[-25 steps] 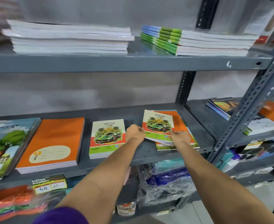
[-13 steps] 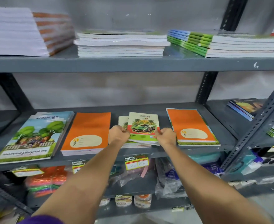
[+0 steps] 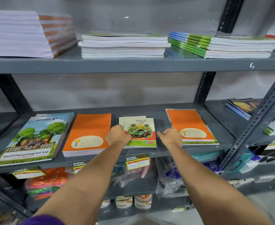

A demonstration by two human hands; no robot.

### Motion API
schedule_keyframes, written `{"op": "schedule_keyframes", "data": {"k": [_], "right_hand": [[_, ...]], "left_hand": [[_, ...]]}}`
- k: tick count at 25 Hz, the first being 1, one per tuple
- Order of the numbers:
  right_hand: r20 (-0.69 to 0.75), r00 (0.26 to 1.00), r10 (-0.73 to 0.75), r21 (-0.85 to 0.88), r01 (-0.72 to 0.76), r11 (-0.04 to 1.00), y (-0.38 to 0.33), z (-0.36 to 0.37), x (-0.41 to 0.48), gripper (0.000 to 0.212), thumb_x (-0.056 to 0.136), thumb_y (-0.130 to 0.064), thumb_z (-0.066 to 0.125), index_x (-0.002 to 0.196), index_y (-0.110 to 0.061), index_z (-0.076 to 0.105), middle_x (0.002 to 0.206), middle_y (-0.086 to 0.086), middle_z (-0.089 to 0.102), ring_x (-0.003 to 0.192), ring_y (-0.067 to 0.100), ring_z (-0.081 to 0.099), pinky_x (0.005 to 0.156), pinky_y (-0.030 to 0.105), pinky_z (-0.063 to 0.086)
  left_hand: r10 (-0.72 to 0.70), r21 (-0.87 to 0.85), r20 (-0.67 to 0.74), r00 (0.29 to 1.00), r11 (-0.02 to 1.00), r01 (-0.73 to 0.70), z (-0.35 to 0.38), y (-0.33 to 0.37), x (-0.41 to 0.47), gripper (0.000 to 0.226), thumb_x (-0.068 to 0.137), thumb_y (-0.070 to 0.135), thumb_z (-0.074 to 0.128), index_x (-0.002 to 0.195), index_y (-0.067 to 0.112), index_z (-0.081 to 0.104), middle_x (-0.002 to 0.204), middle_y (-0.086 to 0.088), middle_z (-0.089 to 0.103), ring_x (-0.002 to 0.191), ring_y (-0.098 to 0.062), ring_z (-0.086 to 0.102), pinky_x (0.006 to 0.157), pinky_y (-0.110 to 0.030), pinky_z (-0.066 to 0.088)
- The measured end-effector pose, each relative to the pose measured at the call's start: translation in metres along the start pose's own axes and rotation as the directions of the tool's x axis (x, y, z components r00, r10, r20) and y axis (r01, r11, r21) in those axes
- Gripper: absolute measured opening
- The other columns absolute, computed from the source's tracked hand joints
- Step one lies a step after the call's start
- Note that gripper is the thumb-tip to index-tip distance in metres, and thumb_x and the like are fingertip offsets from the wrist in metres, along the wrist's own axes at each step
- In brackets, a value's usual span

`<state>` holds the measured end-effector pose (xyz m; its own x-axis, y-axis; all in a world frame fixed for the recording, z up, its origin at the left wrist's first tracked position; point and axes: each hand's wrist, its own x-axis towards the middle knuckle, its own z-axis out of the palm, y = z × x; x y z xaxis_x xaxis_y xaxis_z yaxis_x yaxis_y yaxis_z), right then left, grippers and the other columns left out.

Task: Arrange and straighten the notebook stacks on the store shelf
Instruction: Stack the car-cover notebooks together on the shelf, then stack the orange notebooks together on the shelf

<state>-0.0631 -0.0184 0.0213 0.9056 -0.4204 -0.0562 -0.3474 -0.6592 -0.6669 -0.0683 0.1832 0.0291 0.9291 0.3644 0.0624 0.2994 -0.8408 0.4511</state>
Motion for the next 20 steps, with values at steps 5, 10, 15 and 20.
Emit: {"op": "schedule_keyframes", "data": {"k": [5,10,15,20], "right_hand": [[-0.114,0.987,0.113,-0.010,-0.115,0.993,0.047,-0.048,0.033,0.015,0.083,-0.027,0.064,0.085,-0.012,0.069,0.093,0.011,0.071,0.090,0.034,0.067,0.073,0.035,0.054],[-0.107,0.976,0.192,-0.143,-0.206,0.968,0.104,-0.087,0.068,0.042,0.084,-0.031,0.066,0.115,-0.004,0.058,0.128,0.018,0.053,0.097,0.037,0.064,0.077,0.041,0.053],[0.007,0.996,0.087,-0.238,-0.083,0.968,0.133,-0.101,0.080,0.056,0.073,-0.050,0.068,0.115,-0.015,0.060,0.114,0.010,0.065,0.095,0.031,0.065,0.071,0.038,0.057],[-0.051,0.998,0.039,-0.263,-0.051,0.963,0.137,-0.106,0.087,0.065,0.061,-0.080,0.056,0.070,-0.016,0.060,0.071,0.002,0.062,0.060,0.020,0.057,0.054,0.025,0.042]], "left_hand": [[0.104,0.031,0.062,0.993,0.994,-0.106,0.027,0.060,-0.003,0.022,0.076,0.037,0.062,0.084,0.017,0.067,0.084,-0.001,0.069,0.077,-0.023,0.064,0.064,-0.028,0.050],[0.224,-0.001,0.125,0.967,0.974,-0.225,0.074,0.132,-0.018,0.026,0.076,0.032,0.058,0.090,0.015,0.071,0.094,-0.006,0.071,0.087,-0.030,0.069,0.069,-0.032,0.053],[0.237,-0.099,0.280,0.930,0.971,-0.218,0.118,0.175,-0.031,0.037,0.081,0.048,0.061,0.093,0.013,0.066,0.097,-0.006,0.069,0.090,-0.028,0.067,0.067,-0.033,0.051],[0.113,-0.162,0.293,0.949,0.985,-0.067,0.133,0.180,-0.027,0.039,0.087,0.045,0.059,0.101,0.008,0.064,0.105,-0.011,0.068,0.092,-0.030,0.066,0.069,-0.034,0.051]]}}
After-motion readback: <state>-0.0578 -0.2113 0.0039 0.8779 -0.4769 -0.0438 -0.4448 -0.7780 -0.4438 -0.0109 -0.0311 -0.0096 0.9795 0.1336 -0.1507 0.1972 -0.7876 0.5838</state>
